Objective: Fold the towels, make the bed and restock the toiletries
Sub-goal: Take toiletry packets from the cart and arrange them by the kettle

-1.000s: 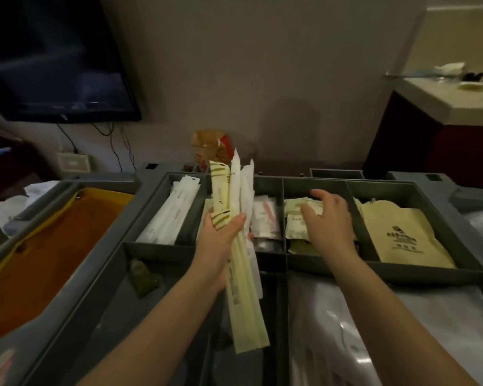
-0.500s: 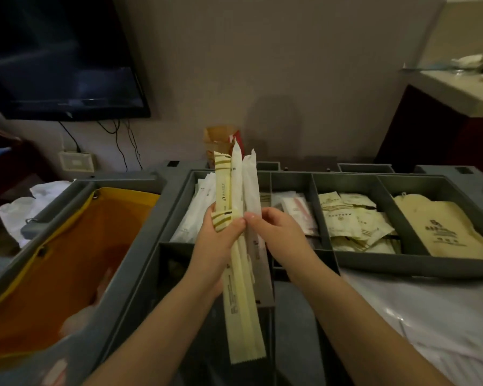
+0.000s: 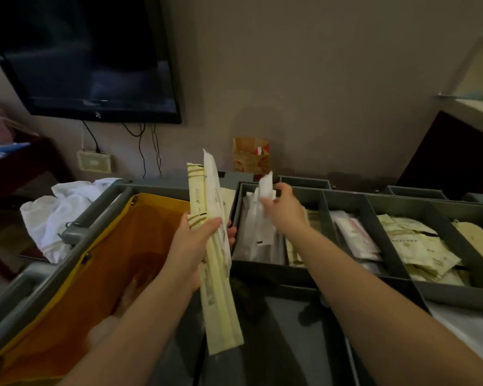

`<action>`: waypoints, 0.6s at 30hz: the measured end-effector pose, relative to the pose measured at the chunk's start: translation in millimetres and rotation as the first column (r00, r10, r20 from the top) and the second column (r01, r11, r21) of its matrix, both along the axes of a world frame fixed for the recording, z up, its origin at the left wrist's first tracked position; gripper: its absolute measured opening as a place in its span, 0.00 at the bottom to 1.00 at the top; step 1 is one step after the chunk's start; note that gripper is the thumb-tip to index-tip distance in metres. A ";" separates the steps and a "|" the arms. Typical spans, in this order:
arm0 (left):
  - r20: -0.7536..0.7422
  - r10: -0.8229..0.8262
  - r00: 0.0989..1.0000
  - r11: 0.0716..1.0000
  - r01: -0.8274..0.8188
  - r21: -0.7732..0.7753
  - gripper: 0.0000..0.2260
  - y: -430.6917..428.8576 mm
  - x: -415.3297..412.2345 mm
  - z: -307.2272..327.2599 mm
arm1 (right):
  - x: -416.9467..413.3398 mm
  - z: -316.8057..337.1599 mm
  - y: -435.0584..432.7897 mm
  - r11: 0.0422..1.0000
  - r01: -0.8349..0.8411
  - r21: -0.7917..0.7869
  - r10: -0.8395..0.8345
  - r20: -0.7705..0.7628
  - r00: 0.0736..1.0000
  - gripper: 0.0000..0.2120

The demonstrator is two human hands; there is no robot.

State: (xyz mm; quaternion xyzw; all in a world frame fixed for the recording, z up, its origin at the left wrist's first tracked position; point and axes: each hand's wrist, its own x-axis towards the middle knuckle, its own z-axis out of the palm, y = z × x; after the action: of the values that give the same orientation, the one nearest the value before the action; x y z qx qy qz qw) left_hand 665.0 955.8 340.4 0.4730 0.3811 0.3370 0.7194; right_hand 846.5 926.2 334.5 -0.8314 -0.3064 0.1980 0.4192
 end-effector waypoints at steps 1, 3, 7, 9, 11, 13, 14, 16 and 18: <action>0.012 -0.002 1.000 1.000 0.002 -0.008 0.23 4.2 -1.6 -0.7 | -2.1 -12.4 5.4 0.989 -0.051 -0.141 0.075 0.167 0.983 0.27; 0.028 -0.014 1.000 1.000 0.015 -0.015 0.23 10.1 -2.6 -4.1 | -12.5 -31.5 5.9 0.938 -0.073 -0.340 0.225 0.434 0.872 0.20; 0.041 -0.035 0.999 0.998 0.037 -0.046 0.23 12.7 -2.2 -12.4 | -25.2 -39.5 0.9 0.847 -0.087 -0.524 0.411 0.543 0.732 0.18; 0.031 -0.052 0.998 0.997 0.053 -0.046 0.24 11.1 -0.4 -14.3 | -28.3 -33.0 -0.6 0.815 -0.102 -0.570 0.448 0.509 0.735 0.17; 0.031 -0.072 0.997 0.996 0.073 -0.051 0.24 8.0 1.1 -15.3 | -32.2 -29.2 -6.0 0.810 -0.142 -0.569 0.468 0.481 0.741 0.17; 0.036 -0.086 0.996 0.995 0.088 -0.054 0.24 4.3 1.5 -14.9 | -38.1 -26.1 -14.7 0.905 -0.131 -0.404 0.339 0.501 0.796 0.16; 0.036 -0.093 0.995 0.994 0.095 -0.046 0.23 3.0 1.4 -14.4 | -42.8 -21.6 -19.3 0.967 -0.117 -0.228 0.212 0.452 0.867 0.15; 0.024 -0.110 0.994 0.994 0.110 -0.012 0.24 -0.1 1.7 -12.1 | -54.8 -8.3 -25.9 0.987 -0.091 0.134 0.081 0.083 0.993 0.11; 0.005 -0.115 0.993 0.992 0.115 0.042 0.23 -3.8 3.8 -10.9 | -68.1 3.0 -30.1 0.963 -0.074 0.258 0.134 -0.223 0.966 0.11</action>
State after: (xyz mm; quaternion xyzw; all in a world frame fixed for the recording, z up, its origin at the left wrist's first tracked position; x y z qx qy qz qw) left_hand 668.7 952.0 329.5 0.5077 0.3435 0.3044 0.7291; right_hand 778.4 896.1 337.5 -0.7255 -0.3195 0.2787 0.5421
